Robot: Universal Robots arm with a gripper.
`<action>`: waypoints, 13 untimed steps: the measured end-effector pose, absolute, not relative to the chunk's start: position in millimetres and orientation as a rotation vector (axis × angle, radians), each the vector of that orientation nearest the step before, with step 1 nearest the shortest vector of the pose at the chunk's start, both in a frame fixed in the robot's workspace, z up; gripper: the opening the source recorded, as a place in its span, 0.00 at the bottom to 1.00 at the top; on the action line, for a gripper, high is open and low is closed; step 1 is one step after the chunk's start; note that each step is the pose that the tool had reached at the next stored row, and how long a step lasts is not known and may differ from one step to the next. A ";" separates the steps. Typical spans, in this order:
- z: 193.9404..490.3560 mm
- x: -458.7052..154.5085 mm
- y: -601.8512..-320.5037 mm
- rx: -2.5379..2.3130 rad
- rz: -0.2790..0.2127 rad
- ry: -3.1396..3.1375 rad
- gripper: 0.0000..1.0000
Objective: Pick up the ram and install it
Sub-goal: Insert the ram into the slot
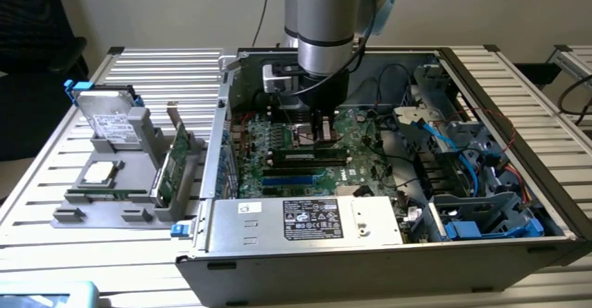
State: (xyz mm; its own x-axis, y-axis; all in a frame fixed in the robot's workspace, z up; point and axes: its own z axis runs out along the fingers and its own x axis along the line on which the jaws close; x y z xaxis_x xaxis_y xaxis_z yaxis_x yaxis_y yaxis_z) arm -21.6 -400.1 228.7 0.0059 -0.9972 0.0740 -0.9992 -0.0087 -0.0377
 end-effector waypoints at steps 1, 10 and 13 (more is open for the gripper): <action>228.7 -21.6 -400.1 2.210 0.123 -2.194 0.13; 228.7 -22.3 -400.1 2.209 0.128 -2.198 0.13; 228.6 -22.8 -400.1 2.210 0.131 -2.199 0.13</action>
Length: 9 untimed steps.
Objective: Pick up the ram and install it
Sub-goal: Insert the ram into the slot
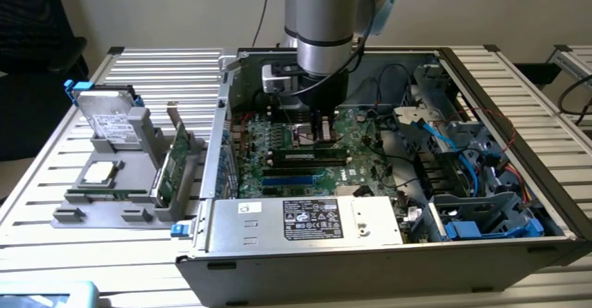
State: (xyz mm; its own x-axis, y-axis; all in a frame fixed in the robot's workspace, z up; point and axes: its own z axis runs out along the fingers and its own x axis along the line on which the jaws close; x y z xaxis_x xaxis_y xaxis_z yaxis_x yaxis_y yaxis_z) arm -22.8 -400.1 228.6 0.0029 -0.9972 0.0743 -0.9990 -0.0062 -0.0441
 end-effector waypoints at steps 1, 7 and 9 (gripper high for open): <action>228.6 -23.1 -400.1 2.210 0.132 -2.200 0.13; 228.3 -23.6 -400.1 2.211 0.134 -2.201 0.13; 228.3 -23.7 -400.1 2.211 0.134 -2.201 0.13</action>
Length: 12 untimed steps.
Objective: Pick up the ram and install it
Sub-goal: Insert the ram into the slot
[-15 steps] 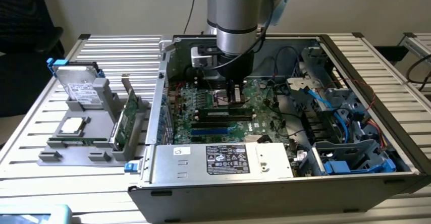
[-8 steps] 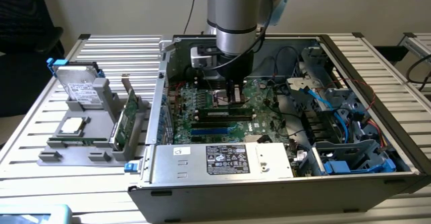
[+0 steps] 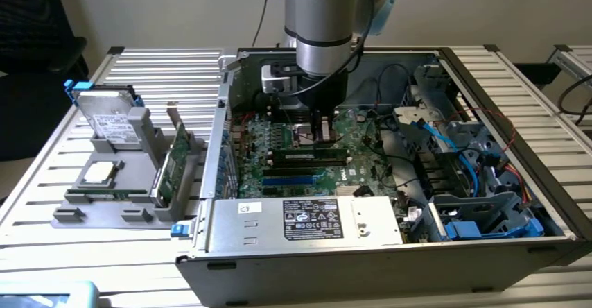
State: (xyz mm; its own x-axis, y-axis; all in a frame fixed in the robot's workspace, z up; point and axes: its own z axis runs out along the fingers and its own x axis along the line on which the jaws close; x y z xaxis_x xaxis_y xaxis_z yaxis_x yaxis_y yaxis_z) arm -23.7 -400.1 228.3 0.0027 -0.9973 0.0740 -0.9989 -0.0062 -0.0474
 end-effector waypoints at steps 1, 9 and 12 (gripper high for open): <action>228.6 -23.7 -400.1 2.211 0.134 -2.201 0.13; 229.6 -23.7 -400.7 2.212 0.137 -2.202 0.13; 229.6 -24.3 -400.7 2.213 0.139 -2.202 0.13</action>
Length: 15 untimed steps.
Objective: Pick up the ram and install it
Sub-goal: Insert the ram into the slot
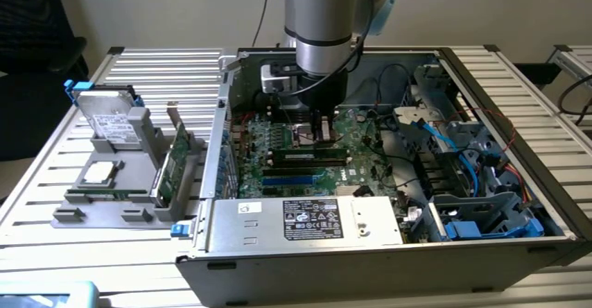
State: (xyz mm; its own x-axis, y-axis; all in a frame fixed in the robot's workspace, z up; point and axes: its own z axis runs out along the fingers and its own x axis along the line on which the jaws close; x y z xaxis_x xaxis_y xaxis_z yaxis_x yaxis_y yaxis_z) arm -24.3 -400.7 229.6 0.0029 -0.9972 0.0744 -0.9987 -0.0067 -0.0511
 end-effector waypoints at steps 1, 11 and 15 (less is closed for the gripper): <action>229.6 -24.6 -400.7 2.213 0.139 -2.203 0.13; 229.6 -25.0 -401.4 2.214 0.141 -2.203 0.13; 229.6 -25.0 -401.4 2.214 0.141 -2.203 0.13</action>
